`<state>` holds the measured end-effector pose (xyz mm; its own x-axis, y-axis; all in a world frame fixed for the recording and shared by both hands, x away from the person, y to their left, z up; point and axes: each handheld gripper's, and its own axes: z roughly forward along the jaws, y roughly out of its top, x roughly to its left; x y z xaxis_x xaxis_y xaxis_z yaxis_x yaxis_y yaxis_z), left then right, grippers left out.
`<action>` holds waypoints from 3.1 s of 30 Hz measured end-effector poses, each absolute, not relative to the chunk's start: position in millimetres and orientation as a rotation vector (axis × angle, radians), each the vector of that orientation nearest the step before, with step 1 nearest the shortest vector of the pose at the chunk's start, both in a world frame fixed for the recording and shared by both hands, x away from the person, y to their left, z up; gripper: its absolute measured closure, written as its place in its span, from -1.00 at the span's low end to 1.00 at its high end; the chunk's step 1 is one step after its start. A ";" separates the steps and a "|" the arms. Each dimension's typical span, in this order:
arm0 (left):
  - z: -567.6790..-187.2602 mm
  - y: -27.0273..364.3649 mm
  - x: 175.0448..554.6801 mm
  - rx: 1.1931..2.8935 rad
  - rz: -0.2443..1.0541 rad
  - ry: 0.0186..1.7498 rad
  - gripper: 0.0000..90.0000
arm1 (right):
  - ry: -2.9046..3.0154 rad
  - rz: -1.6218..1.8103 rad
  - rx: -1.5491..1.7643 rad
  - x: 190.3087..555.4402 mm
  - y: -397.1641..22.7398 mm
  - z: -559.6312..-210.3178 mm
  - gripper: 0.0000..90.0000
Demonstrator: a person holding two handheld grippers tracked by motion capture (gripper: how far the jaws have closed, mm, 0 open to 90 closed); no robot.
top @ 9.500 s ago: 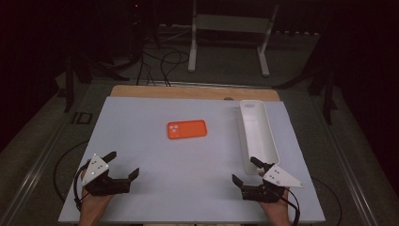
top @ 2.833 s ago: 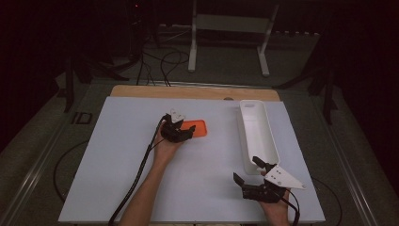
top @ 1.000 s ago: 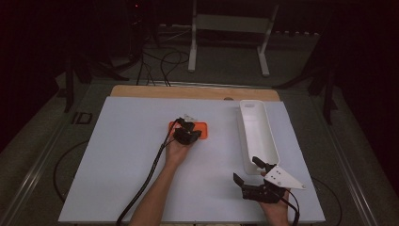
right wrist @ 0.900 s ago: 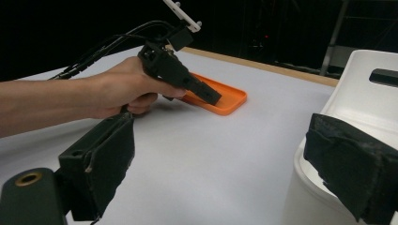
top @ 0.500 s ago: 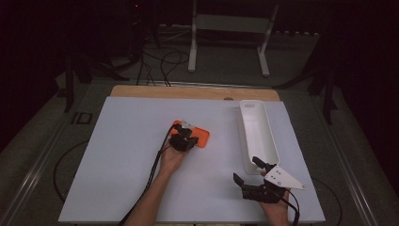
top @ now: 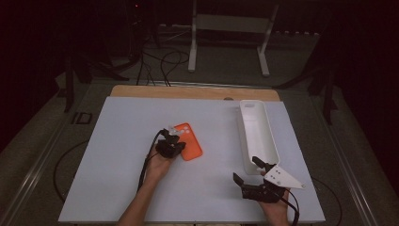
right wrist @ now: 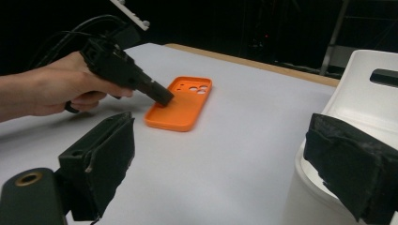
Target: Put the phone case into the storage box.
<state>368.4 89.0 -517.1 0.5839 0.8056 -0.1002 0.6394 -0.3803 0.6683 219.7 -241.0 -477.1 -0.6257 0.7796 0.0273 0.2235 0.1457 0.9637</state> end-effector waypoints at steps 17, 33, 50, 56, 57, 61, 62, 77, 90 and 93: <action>-515.7 136.3 374.8 2.136 0.471 1.270 1.00 | 1.941 1.493 0.956 222.0 -240.3 -477.7 -0.80; -511.2 136.8 370.3 2.111 0.473 1.227 1.00 | 1.934 1.494 0.955 224.6 -240.9 -477.2 -0.80; -470.6 175.0 326.6 1.885 0.465 1.025 0.19 | 1.919 1.468 0.941 234.2 -247.2 -473.5 -0.80; -462.2 197.6 299.6 1.801 0.500 0.984 -0.21 | 1.934 1.457 0.946 239.6 -249.0 -473.7 -0.80; -461.6 201.3 294.6 1.784 0.518 0.985 -0.32 | 1.937 1.452 0.949 240.4 -249.1 -473.9 -0.80; -461.8 215.5 277.8 1.753 0.572 1.007 -0.67 | 1.950 1.432 0.947 243.4 -250.2 -475.3 -0.80; -462.6 218.5 273.8 1.750 0.576 1.007 -0.68 | 1.952 1.428 0.948 243.9 -250.4 -475.9 -0.80; -478.3 246.5 240.5 1.815 0.556 1.011 -0.99 | 1.929 1.429 0.941 240.8 -252.1 -476.3 -0.80; -480.9 251.7 237.2 1.832 0.557 1.007 -0.99 | 1.943 1.433 0.928 235.7 -253.8 -479.4 -0.80; -480.1 250.1 238.8 1.844 0.560 1.015 -0.99 | 1.946 1.435 0.930 235.4 -253.6 -480.5 -0.80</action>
